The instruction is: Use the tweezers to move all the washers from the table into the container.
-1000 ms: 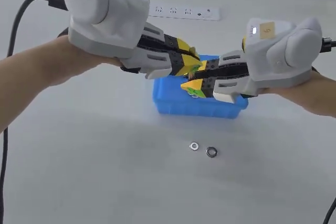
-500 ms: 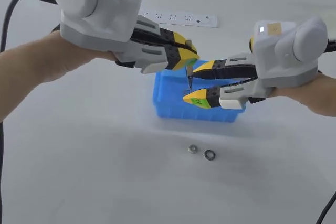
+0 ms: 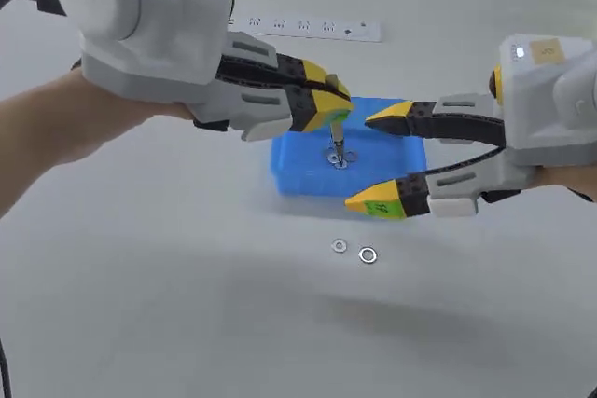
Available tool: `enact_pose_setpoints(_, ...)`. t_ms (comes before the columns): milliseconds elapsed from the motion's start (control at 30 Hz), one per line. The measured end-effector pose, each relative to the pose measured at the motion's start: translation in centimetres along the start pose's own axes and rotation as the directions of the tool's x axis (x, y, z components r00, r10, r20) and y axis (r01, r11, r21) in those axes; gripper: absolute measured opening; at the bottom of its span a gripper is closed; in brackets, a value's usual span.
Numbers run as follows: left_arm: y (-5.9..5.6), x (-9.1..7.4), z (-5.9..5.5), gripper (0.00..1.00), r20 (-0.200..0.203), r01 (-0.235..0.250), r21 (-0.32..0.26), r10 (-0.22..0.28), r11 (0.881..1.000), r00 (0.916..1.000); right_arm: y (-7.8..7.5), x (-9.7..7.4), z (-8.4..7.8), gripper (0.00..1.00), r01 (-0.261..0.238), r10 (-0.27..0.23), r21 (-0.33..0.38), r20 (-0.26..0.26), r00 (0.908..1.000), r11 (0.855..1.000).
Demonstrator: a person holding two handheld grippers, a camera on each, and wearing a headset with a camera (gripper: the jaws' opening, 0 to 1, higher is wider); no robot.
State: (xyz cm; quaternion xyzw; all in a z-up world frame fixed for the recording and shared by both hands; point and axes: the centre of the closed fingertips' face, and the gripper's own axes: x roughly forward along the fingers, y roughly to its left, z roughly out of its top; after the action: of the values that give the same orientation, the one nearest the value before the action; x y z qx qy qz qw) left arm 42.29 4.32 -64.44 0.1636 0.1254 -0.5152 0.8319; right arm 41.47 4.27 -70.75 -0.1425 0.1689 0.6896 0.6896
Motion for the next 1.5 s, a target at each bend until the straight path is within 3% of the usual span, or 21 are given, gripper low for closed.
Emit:
enact_pose_setpoints(167,-1.5,-0.1,-0.6,0.06,-0.006,0.007,-0.015,-0.007,1.0,1.0,1.9,-0.9,-1.3,0.68,-0.012,0.013,0.004,-0.027,0.9996,1.0)
enact_pose_setpoints(533,-3.5,0.3,-1.1,0.06,-0.001,0.003,-0.035,-0.003,0.999,1.0,4.6,-1.8,-3.1,0.75,0.0,0.002,0.064,-0.024,0.9997,0.998)
enact_pose_setpoints(700,-4.7,0.4,-2.3,0.06,-0.019,0.013,-0.043,-0.013,0.999,0.9997,5.3,-2.3,-3.7,0.78,0.024,-0.022,0.076,-0.026,0.9994,0.997)
enact_pose_setpoints(833,-5.0,0.4,-3.1,0.06,-0.029,0.01,-0.059,-0.012,0.998,0.9995,5.7,-2.5,-4.6,0.78,0.039,-0.035,0.102,-0.034,0.9988,0.994)
enact_pose_setpoints(933,-5.3,0.5,-3.5,0.06,-0.049,0.009,-0.037,-0.01,0.999,0.9987,6.1,-2.5,-5.9,0.82,0.039,-0.029,0.123,-0.079,0.9965,0.992)
enact_pose_setpoints(1267,-5.5,1.4,-5.0,0.06,-0.07,0.009,-0.056,-0.013,0.998,0.9974,7.1,-2.7,-6.8,0.8,0.038,-0.029,0.157,-0.061,0.9977,0.987)
enact_pose_setpoints(1500,-5.3,2.1,-4.9,0.06,-0.057,0.008,-0.061,-0.011,0.998,0.9983,7.3,-2.7,-7.3,0.79,0.037,-0.025,0.176,-0.066,0.9975,0.984)
